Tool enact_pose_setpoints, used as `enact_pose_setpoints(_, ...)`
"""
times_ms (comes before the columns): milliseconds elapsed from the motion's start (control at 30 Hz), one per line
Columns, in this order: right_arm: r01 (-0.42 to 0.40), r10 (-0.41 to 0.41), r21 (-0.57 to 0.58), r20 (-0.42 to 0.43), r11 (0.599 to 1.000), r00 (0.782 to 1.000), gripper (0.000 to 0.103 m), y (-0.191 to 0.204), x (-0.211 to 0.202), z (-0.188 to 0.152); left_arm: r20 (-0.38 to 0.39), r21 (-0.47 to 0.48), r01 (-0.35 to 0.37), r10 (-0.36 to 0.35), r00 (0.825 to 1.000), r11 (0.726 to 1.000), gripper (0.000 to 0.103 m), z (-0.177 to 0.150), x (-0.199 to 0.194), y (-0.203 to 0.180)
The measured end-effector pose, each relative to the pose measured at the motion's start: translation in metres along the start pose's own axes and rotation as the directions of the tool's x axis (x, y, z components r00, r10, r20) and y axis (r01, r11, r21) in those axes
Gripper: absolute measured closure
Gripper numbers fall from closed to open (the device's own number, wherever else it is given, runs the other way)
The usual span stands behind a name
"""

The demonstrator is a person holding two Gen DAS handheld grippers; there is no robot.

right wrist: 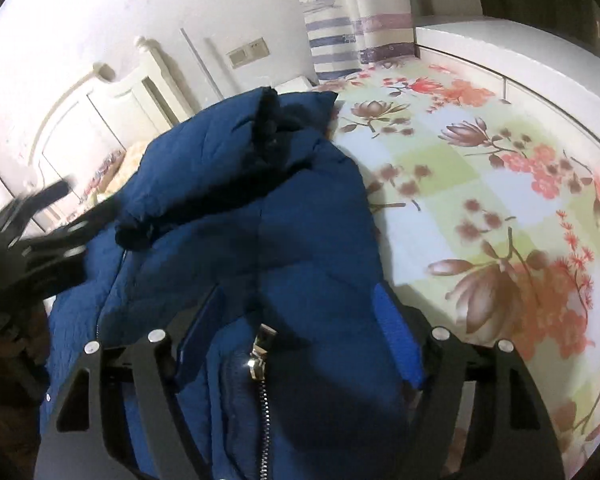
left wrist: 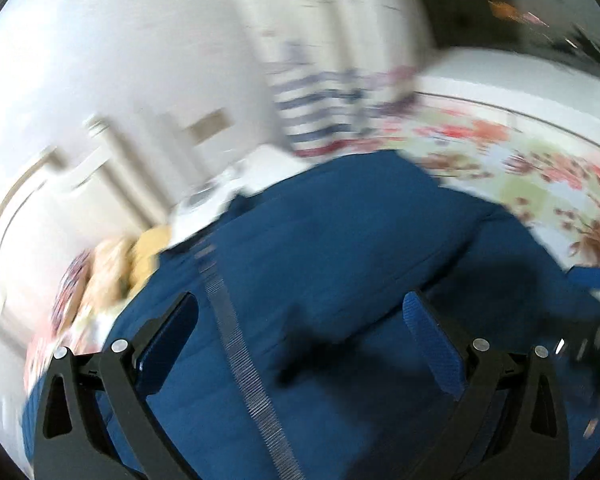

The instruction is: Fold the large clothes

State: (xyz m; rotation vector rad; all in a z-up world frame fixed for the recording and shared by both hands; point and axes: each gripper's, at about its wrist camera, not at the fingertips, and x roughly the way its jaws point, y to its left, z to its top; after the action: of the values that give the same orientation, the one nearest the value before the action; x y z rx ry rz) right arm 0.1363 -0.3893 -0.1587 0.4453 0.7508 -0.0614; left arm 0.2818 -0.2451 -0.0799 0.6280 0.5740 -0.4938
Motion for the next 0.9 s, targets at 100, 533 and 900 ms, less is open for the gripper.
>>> enact_pose_setpoints(100,0.002,-0.002,-0.002,-0.004,1.0,1.0,0.027,-0.001,0.001,-0.002,-0.055,0.113,0.034,-0.028,0.998,0.993,0.018,0.021,0.037,-0.038)
enact_pose_setpoints(533,-0.049,0.048,0.041,0.006,0.998,0.999,0.027,-0.007,0.004,0.0,0.317,-0.66,0.399,-0.245,0.916,0.636,0.072,-0.075,-0.034,0.17)
enact_pose_setpoints(900,-0.022,0.022,0.023,0.001,0.999,1.0,0.026,-0.005,0.002,-0.002,0.202,-0.934,0.277,-0.306,0.93,0.226,0.06,-0.237,-0.004,0.257)
